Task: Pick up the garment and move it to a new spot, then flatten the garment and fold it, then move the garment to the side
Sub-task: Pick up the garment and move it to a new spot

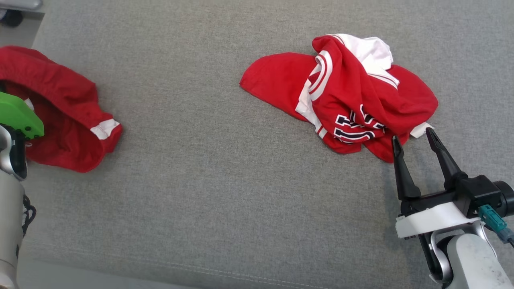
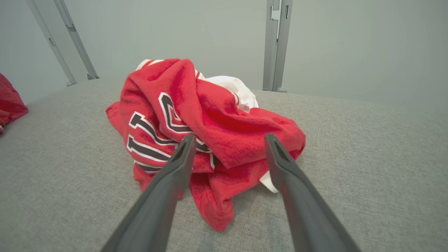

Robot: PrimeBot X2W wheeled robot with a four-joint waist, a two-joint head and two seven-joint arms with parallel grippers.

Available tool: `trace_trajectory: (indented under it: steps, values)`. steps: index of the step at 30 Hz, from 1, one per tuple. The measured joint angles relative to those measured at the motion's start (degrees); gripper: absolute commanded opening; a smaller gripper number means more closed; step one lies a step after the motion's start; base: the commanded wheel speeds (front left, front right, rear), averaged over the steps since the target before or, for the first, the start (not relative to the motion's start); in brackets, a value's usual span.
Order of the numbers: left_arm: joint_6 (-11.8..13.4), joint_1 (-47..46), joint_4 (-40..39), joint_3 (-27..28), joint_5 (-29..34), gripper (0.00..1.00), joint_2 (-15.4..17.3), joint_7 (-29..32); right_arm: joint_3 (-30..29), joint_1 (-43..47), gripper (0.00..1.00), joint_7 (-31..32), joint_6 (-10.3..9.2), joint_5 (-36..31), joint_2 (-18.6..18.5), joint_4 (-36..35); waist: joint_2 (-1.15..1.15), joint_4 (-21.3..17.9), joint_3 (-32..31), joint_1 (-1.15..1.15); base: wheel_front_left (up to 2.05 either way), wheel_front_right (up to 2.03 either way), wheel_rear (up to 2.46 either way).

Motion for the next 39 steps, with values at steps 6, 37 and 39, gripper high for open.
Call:
trace_trajectory:
  steps: [6, 37, 39]
  values:
    - [0.2, -2.1, 7.1, 0.4, -0.9, 0.32, -1.1, 0.4, 0.5, -1.4, 1.0, 0.0, 0.0, -0.4, -0.4, -0.9, 0.0, -1.5, 2.9, 0.0, 0.0, 0.0, 0.0]
    - [-0.5, 18.3, 3.6, 2.8, -4.1, 1.0, 2.2, -3.3, 1.6, 4.5, 1.0, 0.0, 0.0, 3.3, 4.7, 0.5, 0.0, -9.3, -15.0, 0.0, 0.0, 0.0, 0.0]
    - [-0.4, 21.3, -1.3, 2.8, -4.3, 1.0, 1.3, -3.7, 1.2, 5.2, 1.0, 0.0, 0.0, 4.1, 4.7, 0.3, 0.0, -9.8, -16.7, 0.0, 0.0, 0.0, 0.0]
